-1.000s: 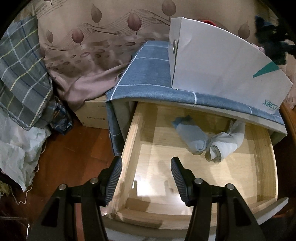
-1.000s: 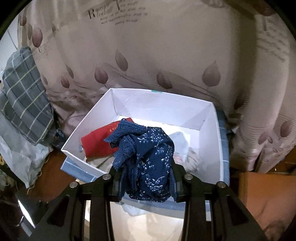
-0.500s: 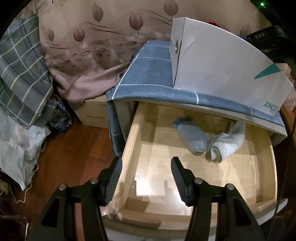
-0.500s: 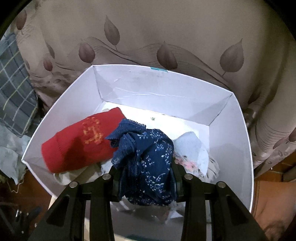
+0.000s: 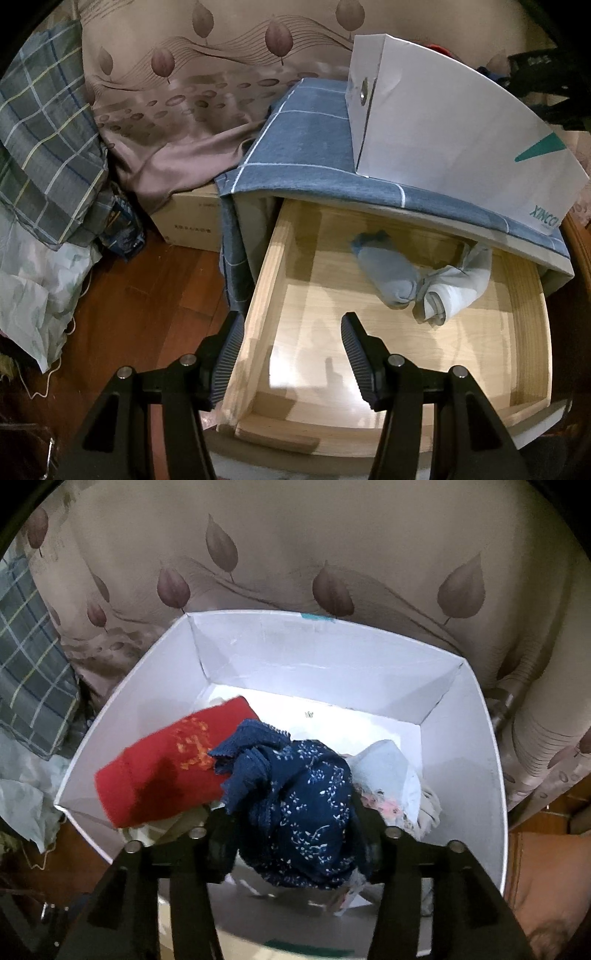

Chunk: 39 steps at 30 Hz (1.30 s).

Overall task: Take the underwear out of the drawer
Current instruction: 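Carry the navy floral underwear into the box and open the right gripper, then move the right gripper back into the drawer and grasp the white rolled sock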

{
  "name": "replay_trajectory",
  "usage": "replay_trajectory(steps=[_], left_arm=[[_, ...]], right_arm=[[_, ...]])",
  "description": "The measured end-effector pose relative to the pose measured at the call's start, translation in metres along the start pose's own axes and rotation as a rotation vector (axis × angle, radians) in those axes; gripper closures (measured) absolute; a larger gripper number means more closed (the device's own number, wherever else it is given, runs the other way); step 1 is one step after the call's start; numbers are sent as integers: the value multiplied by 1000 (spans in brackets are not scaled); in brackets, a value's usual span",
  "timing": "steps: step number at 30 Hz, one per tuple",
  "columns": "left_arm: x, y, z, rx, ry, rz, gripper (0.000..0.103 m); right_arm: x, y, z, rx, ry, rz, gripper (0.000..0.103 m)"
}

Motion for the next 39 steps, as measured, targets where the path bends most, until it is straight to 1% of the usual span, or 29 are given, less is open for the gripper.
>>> replay_trajectory(steps=[2, 4, 6, 10, 13, 16, 20, 22, 24, 26, 27, 28, 31, 33, 36, 37, 39], left_arm=[[0, 0, -1, -2, 2, 0, 47], [0, 1, -2, -1, 5, 0, 47], [0, 0, -2, -4, 6, 1, 47], [0, 1, -4, -7, 15, 2, 47], [1, 3, -8, -10, 33, 9, 47], [1, 4, -11, -10, 54, 13, 47], [1, 6, -17, -11, 77, 22, 47], [1, 7, -17, -14, 77, 22, 47], [0, 8, -18, -14, 80, 23, 47], [0, 7, -20, -20, 92, 19, 47], [1, 7, -22, -24, 99, 14, 47], [1, 6, -24, -26, 108, 10, 47], [1, 5, -27, -29, 129, 5, 47], [1, 4, -29, -27, 141, 2, 47], [0, 3, -30, -19, 146, -5, 47], [0, 2, -31, -18, 146, -6, 47], [0, 1, -31, -12, 144, -10, 47]], right_arm=[[0, 13, -1, 2, -6, 23, 47], [-2, 26, 0, 21, -26, 41, 47], [-7, 39, 2, 49, -55, 54, 45], [-29, 64, 7, 100, -111, 69, 43], [-55, 70, 10, 134, -151, 44, 43], [-85, 68, 11, 140, -162, 7, 43], [-124, 53, 11, 152, -186, -65, 43], [-142, 40, 8, 137, -161, -98, 43], [-152, 30, 1, 145, -89, -112, 43], [-160, 22, -9, 134, 46, -107, 43], [-166, 17, -17, 135, 161, -104, 44], [-172, 13, -24, 138, 246, -106, 44], [-189, -3, -36, 111, 454, -135, 45], [-202, -16, -42, 71, 589, -141, 46], [-212, -33, -47, 19, 727, -136, 47], [-216, -42, -50, -11, 792, -131, 47], [-222, -54, -52, -58, 883, -120, 48]])
Point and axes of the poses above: each gripper's, at about its wrist camera, not at the fingertips, and y roughly against the way its jaws point, z to its right, x to its top, the point moved 6 cm from there along -y, roughly the way its jaws point
